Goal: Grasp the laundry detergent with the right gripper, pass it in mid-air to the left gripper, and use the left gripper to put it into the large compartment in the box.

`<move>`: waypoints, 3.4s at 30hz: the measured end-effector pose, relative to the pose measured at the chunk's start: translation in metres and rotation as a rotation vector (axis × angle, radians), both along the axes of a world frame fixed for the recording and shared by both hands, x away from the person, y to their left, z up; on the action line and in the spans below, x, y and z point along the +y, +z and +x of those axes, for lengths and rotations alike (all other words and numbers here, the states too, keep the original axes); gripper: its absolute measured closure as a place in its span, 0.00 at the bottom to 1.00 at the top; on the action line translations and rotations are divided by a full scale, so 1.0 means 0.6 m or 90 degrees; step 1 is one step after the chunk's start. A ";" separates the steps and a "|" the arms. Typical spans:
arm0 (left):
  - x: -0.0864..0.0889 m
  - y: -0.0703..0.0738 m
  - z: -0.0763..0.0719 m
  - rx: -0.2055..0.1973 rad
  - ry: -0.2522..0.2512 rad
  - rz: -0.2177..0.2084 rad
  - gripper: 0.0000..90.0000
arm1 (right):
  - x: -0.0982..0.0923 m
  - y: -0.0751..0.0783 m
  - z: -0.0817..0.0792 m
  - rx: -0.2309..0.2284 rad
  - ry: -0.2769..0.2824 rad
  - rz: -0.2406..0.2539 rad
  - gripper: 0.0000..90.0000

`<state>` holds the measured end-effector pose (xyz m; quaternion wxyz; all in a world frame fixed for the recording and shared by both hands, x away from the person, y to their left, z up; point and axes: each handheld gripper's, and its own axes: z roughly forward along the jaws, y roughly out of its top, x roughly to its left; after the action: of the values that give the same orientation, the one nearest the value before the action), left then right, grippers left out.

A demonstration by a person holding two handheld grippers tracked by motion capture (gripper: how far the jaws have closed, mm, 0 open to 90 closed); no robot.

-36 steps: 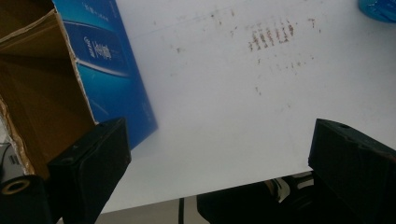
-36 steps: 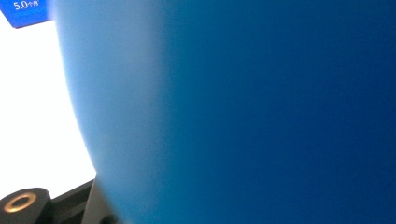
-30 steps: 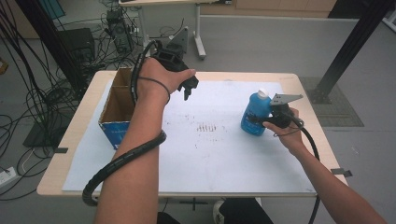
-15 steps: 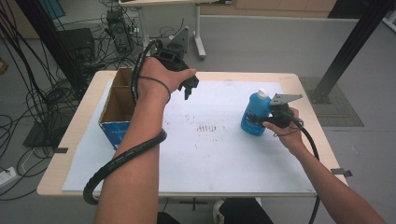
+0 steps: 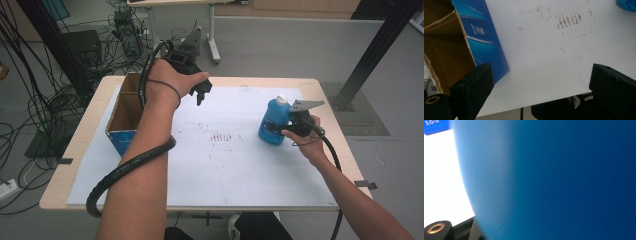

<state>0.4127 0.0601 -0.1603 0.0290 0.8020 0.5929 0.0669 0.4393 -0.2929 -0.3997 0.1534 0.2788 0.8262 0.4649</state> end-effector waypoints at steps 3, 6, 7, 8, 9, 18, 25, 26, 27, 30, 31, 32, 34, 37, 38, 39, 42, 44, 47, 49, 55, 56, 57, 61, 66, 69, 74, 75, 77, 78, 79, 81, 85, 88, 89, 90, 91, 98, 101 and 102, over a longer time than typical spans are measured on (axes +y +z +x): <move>0.001 0.002 0.002 -0.002 -0.007 -0.001 0.07 | -0.004 0.008 -0.001 0.008 -0.003 0.006 0.51; 0.000 0.003 0.005 -0.005 -0.016 -0.005 0.07 | -0.004 0.020 -0.003 0.018 -0.007 0.003 0.51; 0.000 0.003 0.006 -0.006 -0.021 -0.006 0.06 | -0.003 0.025 -0.004 0.024 -0.007 0.001 0.51; 0.000 0.004 0.007 -0.006 -0.024 -0.006 0.06 | -0.003 0.029 -0.007 0.025 -0.009 0.000 0.51; 0.000 0.004 0.007 -0.006 -0.030 -0.006 0.06 | -0.002 0.033 -0.009 0.027 -0.010 -0.002 0.51; 0.008 0.018 0.007 -0.012 -0.063 0.000 0.06 | 0.013 0.089 -0.031 0.057 -0.024 -0.034 0.51; 0.017 0.034 -0.003 -0.015 -0.097 -0.010 0.06 | 0.056 0.139 -0.047 0.073 -0.001 -0.032 0.51; 0.017 0.034 -0.003 -0.015 -0.097 -0.010 0.06 | 0.056 0.139 -0.047 0.073 -0.001 -0.032 0.51; 0.018 0.036 -0.005 -0.018 -0.099 -0.011 0.06 | 0.065 0.145 -0.049 0.074 0.007 -0.031 0.51; 0.022 0.046 -0.011 -0.021 -0.117 -0.010 0.06 | 0.090 0.161 -0.050 0.080 0.034 -0.023 0.51; 0.023 0.048 -0.012 -0.024 -0.117 -0.011 0.06 | 0.100 0.165 -0.049 0.084 0.043 -0.021 0.51; 0.026 0.054 -0.015 -0.026 -0.128 -0.012 0.06 | 0.115 0.170 -0.048 0.085 0.056 -0.018 0.51; 0.026 0.056 -0.016 -0.029 -0.134 -0.011 0.06 | 0.124 0.171 -0.047 0.086 0.064 -0.017 0.51; 0.030 0.066 -0.020 -0.036 -0.157 -0.013 0.06 | 0.161 0.175 -0.040 0.097 0.099 -0.025 0.51; 0.030 0.066 -0.020 -0.036 -0.157 -0.013 0.06 | 0.167 0.175 -0.039 0.097 0.106 -0.026 0.51; 0.034 0.070 -0.021 -0.040 -0.167 -0.010 0.06 | 0.177 0.176 -0.036 0.100 0.117 -0.026 0.51; 0.037 0.073 -0.021 -0.036 -0.177 -0.007 0.06 | 0.195 0.177 -0.032 0.102 0.133 -0.026 0.51; 0.039 0.077 -0.020 -0.038 -0.190 -0.001 0.06 | 0.207 0.179 -0.029 0.103 0.144 -0.026 0.51; 0.040 0.084 -0.020 -0.043 -0.211 0.002 0.06 | 0.225 0.182 -0.025 0.102 0.165 -0.026 0.51; 0.039 0.088 -0.020 -0.046 -0.228 0.010 0.06 | 0.237 0.184 -0.023 0.097 0.181 -0.028 0.51; 0.037 0.095 -0.016 -0.049 -0.252 0.018 0.06 | 0.267 0.186 -0.020 0.095 0.221 -0.029 0.50; 0.036 0.095 -0.016 -0.050 -0.258 0.015 0.06 | 0.272 0.186 -0.020 0.095 0.226 -0.030 0.50; 0.036 0.096 -0.016 -0.049 -0.262 0.017 0.06 | 0.277 0.186 -0.020 0.094 0.234 -0.031 0.50; 0.035 0.096 -0.015 -0.049 -0.289 0.024 0.06 | 0.294 0.183 -0.018 0.093 0.267 -0.031 0.50; 0.030 0.098 -0.019 -0.043 -0.341 0.028 0.06 | 0.315 0.178 -0.018 0.088 0.303 -0.030 0.50; 0.027 0.098 -0.019 -0.040 -0.361 0.033 0.06 | 0.329 0.176 -0.019 0.088 0.325 -0.028 0.50; 0.023 0.098 -0.021 -0.045 -0.386 0.033 0.06 | 0.341 0.176 -0.022 0.084 0.347 -0.024 0.50; 0.022 0.099 -0.022 -0.044 -0.400 0.035 0.06 | 0.346 0.176 -0.023 0.081 0.359 -0.024 0.50; 0.021 0.099 -0.023 -0.046 -0.408 0.033 0.06 | 0.349 0.176 -0.024 0.080 0.364 -0.024 0.50; 0.021 0.100 -0.024 -0.045 -0.415 0.031 0.06 | 0.352 0.176 -0.025 0.078 0.370 -0.024 0.50; 0.021 0.101 -0.025 -0.043 -0.421 0.028 0.06 | 0.356 0.176 -0.027 0.076 0.381 -0.023 0.50; 0.020 0.102 -0.027 -0.041 -0.432 0.033 0.06 | 0.359 0.176 -0.028 0.074 0.386 -0.021 0.50; 0.015 0.103 -0.031 -0.035 -0.454 0.035 0.06 | 0.367 0.175 -0.033 0.067 0.404 -0.018 0.50; 0.007 0.101 -0.036 -0.024 -0.474 0.035 0.06 | 0.374 0.175 -0.038 0.066 0.423 -0.014 0.50; 0.005 0.100 -0.037 -0.022 -0.476 0.034 0.06 | 0.378 0.175 -0.041 0.063 0.428 -0.014 0.50; 0.004 0.099 -0.038 -0.018 -0.482 0.037 0.06 | 0.378 0.175 -0.041 0.063 0.428 -0.014 0.50; 0.003 0.097 -0.039 -0.015 -0.486 0.040 0.06 | 0.380 0.176 -0.043 0.059 0.433 -0.014 0.50; 0.002 0.084 -0.047 0.002 -0.504 0.047 0.06 | 0.384 0.177 -0.048 0.052 0.453 -0.003 0.50; -0.001 0.080 -0.050 0.008 -0.511 0.048 0.05 | 0.388 0.179 -0.052 0.049 0.462 0.002 0.50; -0.002 0.078 -0.051 0.007 -0.519 0.049 0.05 | 0.389 0.179 -0.053 0.049 0.465 0.003 0.50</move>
<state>0.3822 0.0587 -0.1132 0.0201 0.9722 0.2234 0.0675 0.4073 -0.0593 -0.2920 -0.0544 -0.0169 0.8754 0.4801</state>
